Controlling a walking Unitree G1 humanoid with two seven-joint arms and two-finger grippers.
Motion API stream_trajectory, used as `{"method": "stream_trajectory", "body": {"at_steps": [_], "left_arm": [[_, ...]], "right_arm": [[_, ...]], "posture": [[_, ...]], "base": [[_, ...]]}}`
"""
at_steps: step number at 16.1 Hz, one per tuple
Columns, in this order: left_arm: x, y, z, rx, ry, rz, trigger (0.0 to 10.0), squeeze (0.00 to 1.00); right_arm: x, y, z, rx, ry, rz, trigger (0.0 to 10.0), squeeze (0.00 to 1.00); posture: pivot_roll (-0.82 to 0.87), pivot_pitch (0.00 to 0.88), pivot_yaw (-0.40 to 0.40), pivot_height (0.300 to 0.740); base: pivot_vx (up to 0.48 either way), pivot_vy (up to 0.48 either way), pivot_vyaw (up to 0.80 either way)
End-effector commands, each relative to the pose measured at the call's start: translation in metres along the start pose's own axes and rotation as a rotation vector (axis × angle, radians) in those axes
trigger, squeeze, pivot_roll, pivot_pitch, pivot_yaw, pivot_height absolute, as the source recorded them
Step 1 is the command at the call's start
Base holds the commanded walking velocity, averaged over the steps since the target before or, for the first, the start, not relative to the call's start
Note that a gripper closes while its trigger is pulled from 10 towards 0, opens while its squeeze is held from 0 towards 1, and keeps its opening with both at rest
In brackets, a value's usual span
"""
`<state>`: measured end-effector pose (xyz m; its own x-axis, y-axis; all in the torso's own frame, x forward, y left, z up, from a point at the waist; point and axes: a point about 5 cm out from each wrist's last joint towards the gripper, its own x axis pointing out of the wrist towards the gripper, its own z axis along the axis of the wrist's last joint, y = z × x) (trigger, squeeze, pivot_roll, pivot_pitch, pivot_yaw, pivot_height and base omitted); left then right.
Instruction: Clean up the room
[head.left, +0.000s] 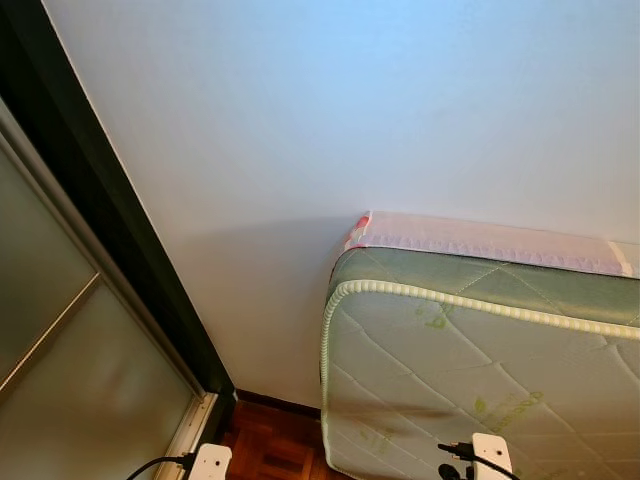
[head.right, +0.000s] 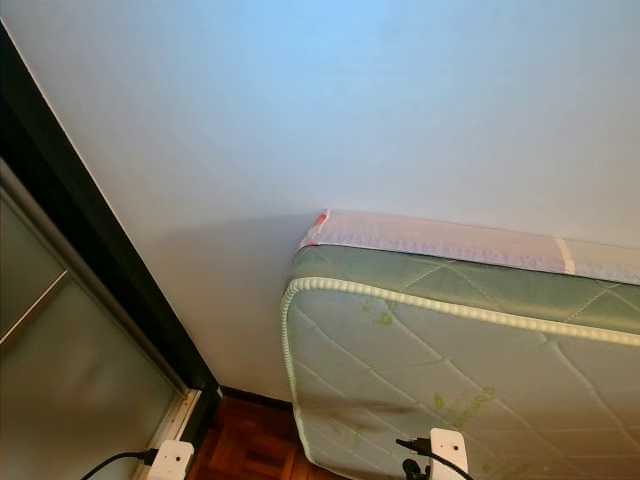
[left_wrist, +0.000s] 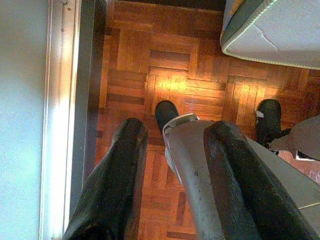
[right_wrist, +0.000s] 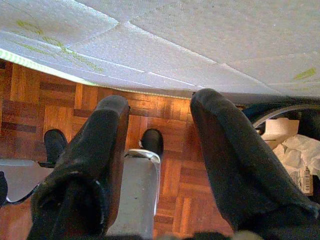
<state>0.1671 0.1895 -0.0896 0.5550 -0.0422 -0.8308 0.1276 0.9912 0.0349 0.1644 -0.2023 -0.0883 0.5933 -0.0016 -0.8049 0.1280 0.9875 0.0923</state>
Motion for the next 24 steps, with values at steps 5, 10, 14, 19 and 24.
{"method": "stream_trajectory", "body": {"at_steps": [5, 10, 14, 19, 24], "left_arm": [[-0.002, 0.005, -0.004, 0.011, 0.009, -0.002, 10.0, 0.00], [-0.002, 0.006, -0.003, 0.010, 0.007, -0.002, 10.0, 0.00], [-0.001, 0.003, -0.001, 0.000, -0.001, -0.005, 10.0, 0.00], [-0.001, 0.005, 0.001, 0.005, -0.006, -0.007, 10.0, 0.00], [0.000, 0.002, 0.001, -0.020, -0.009, -0.001, 10.0, 0.00]], "right_arm": [[-0.001, 0.010, -0.010, 0.010, 0.020, 0.025, 10.0, 0.00], [-0.002, 0.011, -0.016, 0.046, 0.026, 0.010, 10.0, 0.00], [-0.003, 0.006, -0.018, 0.043, 0.037, 0.001, 10.0, 0.00], [-0.003, 0.007, -0.016, 0.065, 0.024, -0.005, 10.0, 0.00], [-0.003, 0.002, -0.014, 0.054, 0.024, -0.011, 10.0, 0.00]], "posture": [[0.00, 0.016, 0.044, 0.740], [0.00, 0.004, 0.042, 0.740], [0.00, 0.000, 0.023, 0.740], [-0.01, 0.000, 0.034, 0.740], [0.00, 0.005, 0.008, 0.740]], "base": [[0.000, 0.000, 0.00], [0.000, 0.000, 0.00], [0.000, 0.000, 0.00], [0.000, 0.000, 0.00], [0.000, 0.000, 0.00]]}}
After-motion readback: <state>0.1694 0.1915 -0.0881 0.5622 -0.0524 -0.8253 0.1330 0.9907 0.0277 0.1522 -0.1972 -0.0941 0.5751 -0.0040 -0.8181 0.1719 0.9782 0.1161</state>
